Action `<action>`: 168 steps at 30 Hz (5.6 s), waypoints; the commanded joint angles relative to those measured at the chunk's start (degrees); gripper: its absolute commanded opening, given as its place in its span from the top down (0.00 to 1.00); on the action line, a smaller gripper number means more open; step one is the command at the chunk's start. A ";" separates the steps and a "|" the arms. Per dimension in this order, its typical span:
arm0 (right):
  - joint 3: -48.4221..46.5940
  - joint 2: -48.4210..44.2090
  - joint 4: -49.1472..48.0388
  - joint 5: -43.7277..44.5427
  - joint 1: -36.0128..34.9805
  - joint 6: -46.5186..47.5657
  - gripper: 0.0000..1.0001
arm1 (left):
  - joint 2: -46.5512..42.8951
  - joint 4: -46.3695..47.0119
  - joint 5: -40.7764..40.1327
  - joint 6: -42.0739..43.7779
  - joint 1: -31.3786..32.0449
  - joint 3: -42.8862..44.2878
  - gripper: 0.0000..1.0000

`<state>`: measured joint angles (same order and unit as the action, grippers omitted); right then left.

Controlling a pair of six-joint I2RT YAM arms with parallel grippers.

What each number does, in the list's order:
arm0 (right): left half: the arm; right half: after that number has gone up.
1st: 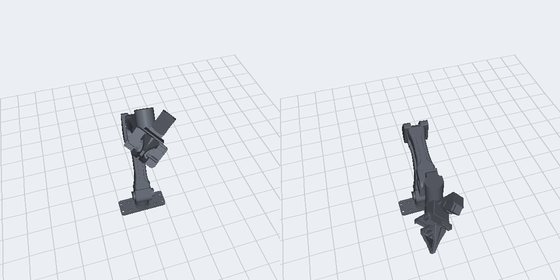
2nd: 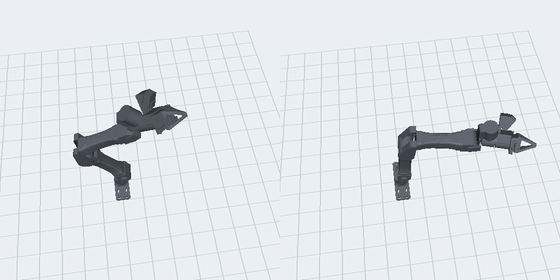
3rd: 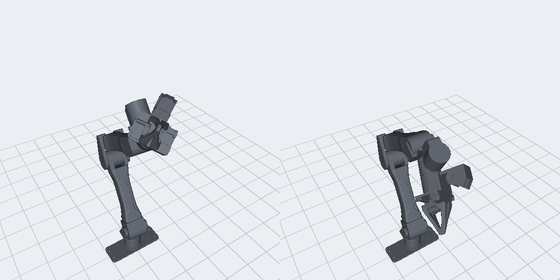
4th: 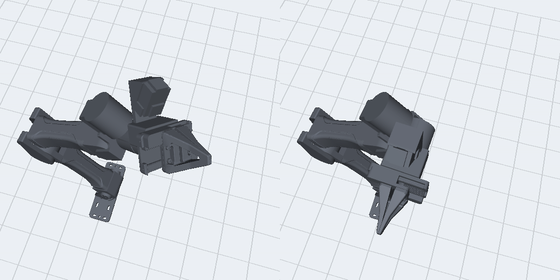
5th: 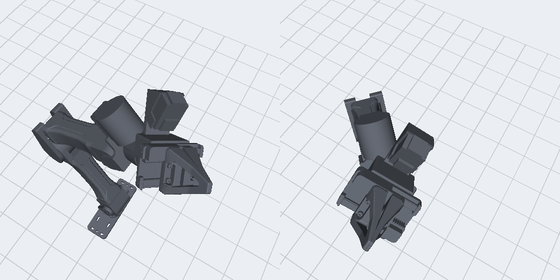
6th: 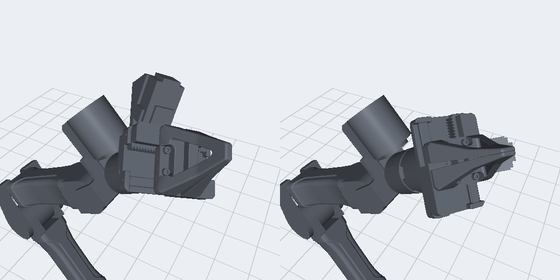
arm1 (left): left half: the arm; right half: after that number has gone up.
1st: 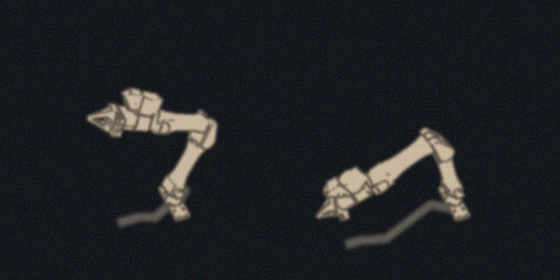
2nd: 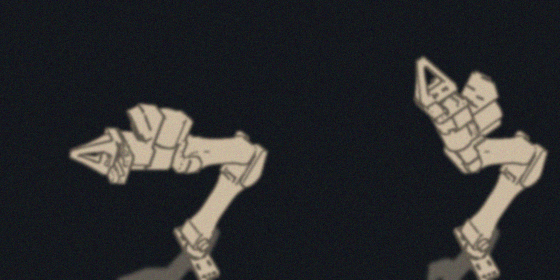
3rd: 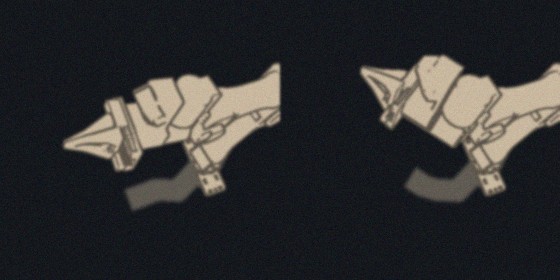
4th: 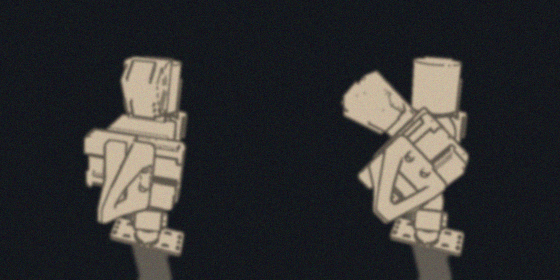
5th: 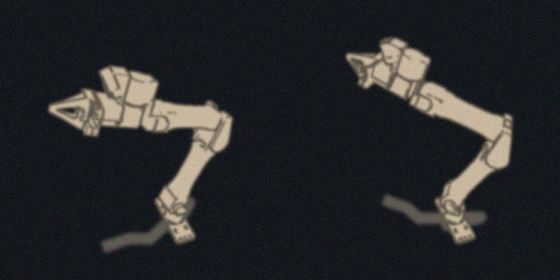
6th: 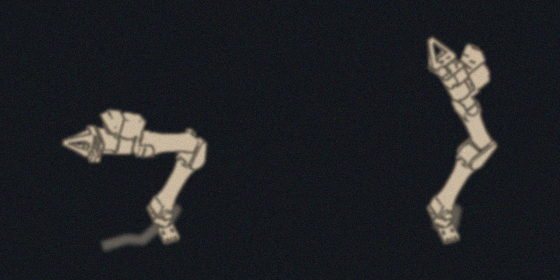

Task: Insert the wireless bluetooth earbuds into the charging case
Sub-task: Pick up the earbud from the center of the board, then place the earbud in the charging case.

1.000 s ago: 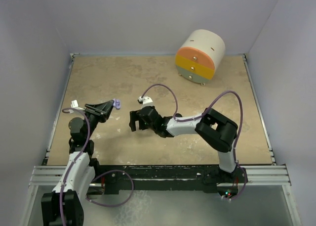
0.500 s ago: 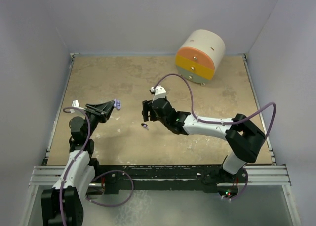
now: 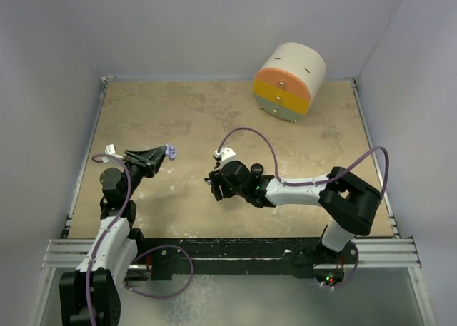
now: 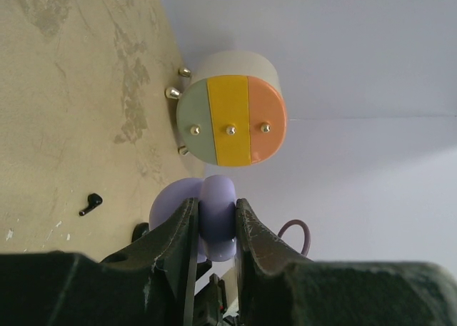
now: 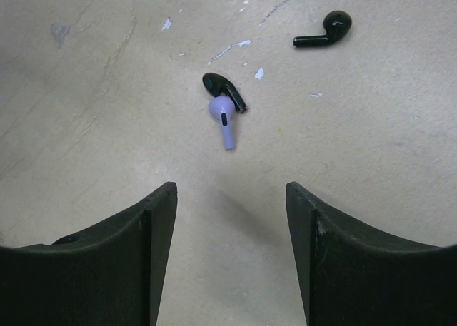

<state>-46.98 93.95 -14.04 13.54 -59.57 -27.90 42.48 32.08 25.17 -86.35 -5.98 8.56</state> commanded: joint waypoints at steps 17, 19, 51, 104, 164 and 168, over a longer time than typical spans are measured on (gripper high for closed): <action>-3.97 9.45 -7.14 -0.99 -0.19 1.23 0.45 | 0.75 4.00 1.11 0.64 -0.44 1.54 1.00; -4.37 9.68 -6.85 -0.86 -0.19 1.14 0.46 | 0.84 3.96 1.11 0.63 -0.45 1.56 1.00; -6.72 12.83 -7.54 -1.74 -0.16 1.10 0.65 | 0.85 4.18 0.95 0.52 -0.43 1.40 1.00; -4.37 -4.20 -54.95 -7.96 0.52 22.50 1.00 | 4.33 16.33 -8.15 -17.14 10.89 2.38 1.00; -5.41 5.22 -59.87 -15.39 3.36 23.97 1.00 | 4.79 16.24 -3.56 -16.57 11.25 6.46 1.00; -3.94 4.76 -60.08 -15.63 3.66 23.88 1.00 | 5.18 17.10 -3.63 -17.24 11.25 6.44 1.00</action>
<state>-52.58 99.81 -70.81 -1.26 -56.53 -4.38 47.57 43.99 20.93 -102.54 4.95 12.14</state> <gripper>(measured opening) 0.023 0.222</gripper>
